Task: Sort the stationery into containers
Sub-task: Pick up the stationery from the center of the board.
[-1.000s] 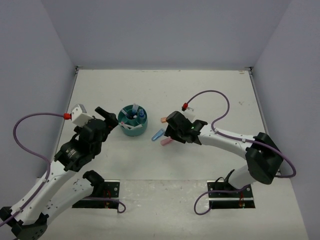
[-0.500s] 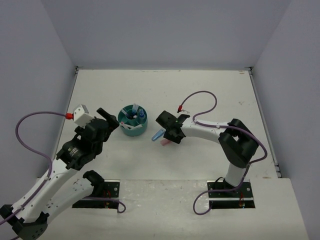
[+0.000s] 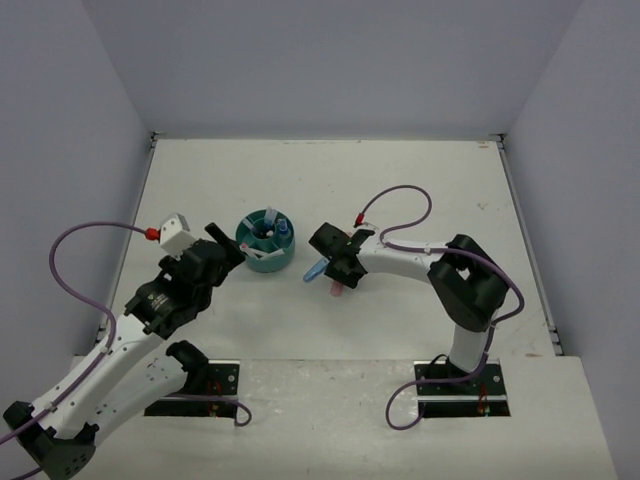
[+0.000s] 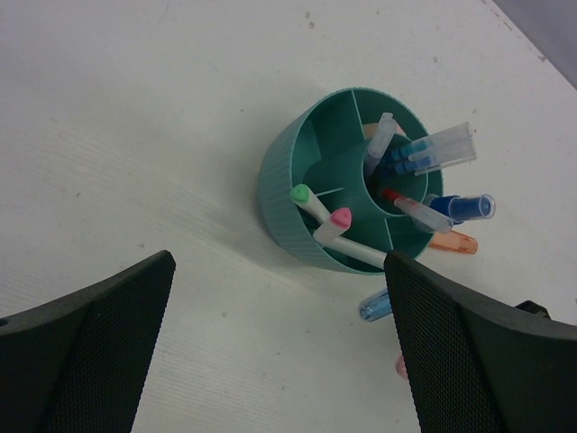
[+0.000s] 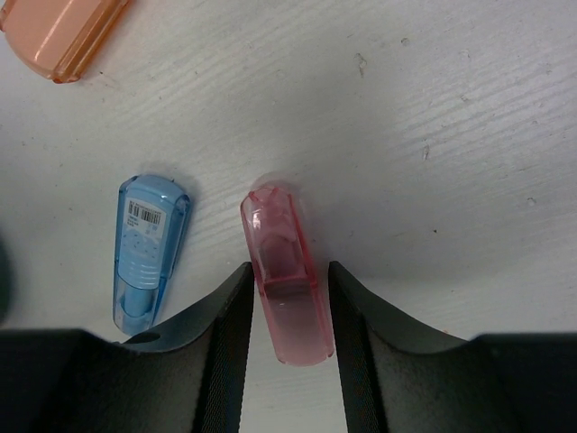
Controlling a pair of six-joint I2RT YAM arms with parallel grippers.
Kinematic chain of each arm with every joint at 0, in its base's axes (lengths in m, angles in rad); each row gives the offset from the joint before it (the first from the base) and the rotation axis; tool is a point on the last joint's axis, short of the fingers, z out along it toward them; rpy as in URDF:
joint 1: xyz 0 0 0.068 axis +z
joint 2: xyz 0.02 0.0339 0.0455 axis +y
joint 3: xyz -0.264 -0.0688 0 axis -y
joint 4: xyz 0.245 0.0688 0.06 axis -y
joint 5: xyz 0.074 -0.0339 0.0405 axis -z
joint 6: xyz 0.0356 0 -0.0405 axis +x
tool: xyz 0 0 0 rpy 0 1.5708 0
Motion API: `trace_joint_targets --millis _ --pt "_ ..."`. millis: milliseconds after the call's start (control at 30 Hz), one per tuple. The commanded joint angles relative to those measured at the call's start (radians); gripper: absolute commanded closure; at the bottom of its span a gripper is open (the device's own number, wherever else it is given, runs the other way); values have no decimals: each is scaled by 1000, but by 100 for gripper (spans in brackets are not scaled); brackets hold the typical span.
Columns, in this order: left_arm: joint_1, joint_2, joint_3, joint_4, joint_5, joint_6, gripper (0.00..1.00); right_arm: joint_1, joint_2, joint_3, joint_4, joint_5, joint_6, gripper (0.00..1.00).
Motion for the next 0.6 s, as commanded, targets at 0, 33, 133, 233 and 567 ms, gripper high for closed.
trace_joint_targets --millis 0,33,133,233,567 --pt "-4 7 -20 68 16 16 0 7 12 -68 -15 -5 53 60" --pt "-4 11 -20 75 27 22 0 6 10 -73 -17 1 53 61" --pt "-5 22 -22 104 72 50 0 7 -28 -119 28 15 45 77" --pt "-3 19 -32 184 165 109 0 5 -84 -179 120 9 -27 89" --pt "-5 -29 -136 461 519 240 0 58 -427 -423 637 -151 -589 100"
